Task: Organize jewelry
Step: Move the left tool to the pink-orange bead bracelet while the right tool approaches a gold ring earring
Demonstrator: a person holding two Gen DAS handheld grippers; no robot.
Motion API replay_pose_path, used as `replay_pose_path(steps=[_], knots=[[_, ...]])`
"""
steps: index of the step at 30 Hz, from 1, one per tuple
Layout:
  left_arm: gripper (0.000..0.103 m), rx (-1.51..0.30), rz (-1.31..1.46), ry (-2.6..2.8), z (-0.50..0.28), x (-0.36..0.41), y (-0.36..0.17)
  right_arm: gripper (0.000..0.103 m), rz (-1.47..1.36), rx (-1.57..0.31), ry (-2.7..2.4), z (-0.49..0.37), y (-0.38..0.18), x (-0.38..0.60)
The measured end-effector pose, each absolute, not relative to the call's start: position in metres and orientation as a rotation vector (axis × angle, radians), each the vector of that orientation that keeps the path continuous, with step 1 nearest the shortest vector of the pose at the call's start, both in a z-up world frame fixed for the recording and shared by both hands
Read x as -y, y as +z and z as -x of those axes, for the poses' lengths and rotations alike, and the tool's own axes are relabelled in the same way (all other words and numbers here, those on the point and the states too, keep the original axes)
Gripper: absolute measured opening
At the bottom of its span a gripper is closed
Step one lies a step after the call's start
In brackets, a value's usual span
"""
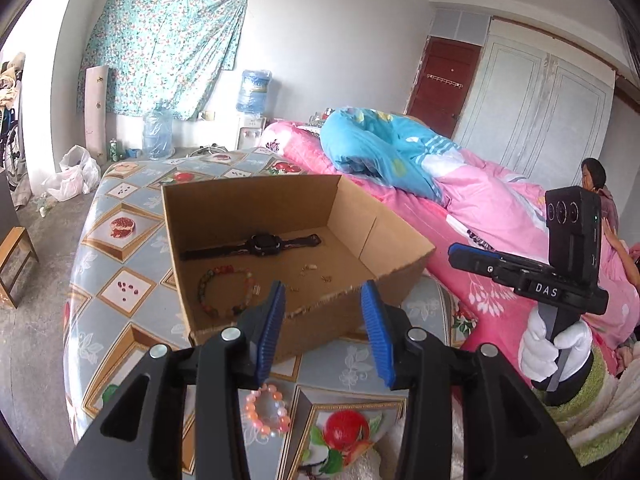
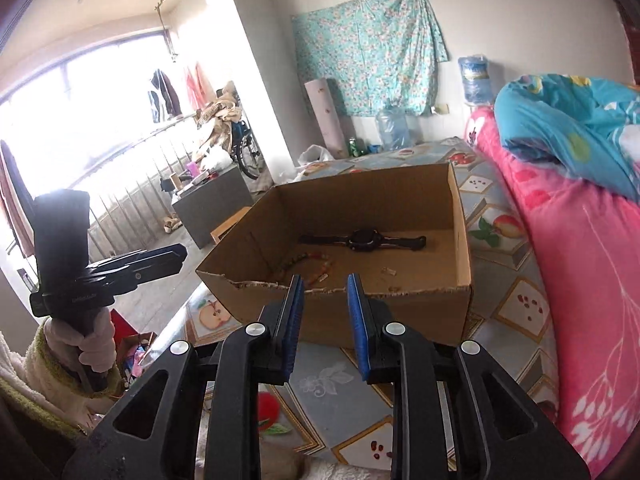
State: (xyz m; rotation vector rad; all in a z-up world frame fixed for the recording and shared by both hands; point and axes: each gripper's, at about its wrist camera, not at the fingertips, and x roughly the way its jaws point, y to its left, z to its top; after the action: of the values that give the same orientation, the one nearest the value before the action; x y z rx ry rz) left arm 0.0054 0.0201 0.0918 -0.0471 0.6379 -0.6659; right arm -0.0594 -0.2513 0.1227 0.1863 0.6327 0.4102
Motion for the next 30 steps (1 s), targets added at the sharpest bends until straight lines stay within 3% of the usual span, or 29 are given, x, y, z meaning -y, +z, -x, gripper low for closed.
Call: replay_pose_path(steps=[11, 30], knots=[[0.046, -0.827, -0.045, -0.546, 0.007, 0.006, -0.002, 0.026, -0.114, -0.838, 0.248, 0.066, 0.050, 0.233], [0.046, -0.876, -0.042, -0.519, -0.012, 0.019, -0.029, 0.026, -0.069, -0.875, 0.156, 0.041, 0.019, 0.238]])
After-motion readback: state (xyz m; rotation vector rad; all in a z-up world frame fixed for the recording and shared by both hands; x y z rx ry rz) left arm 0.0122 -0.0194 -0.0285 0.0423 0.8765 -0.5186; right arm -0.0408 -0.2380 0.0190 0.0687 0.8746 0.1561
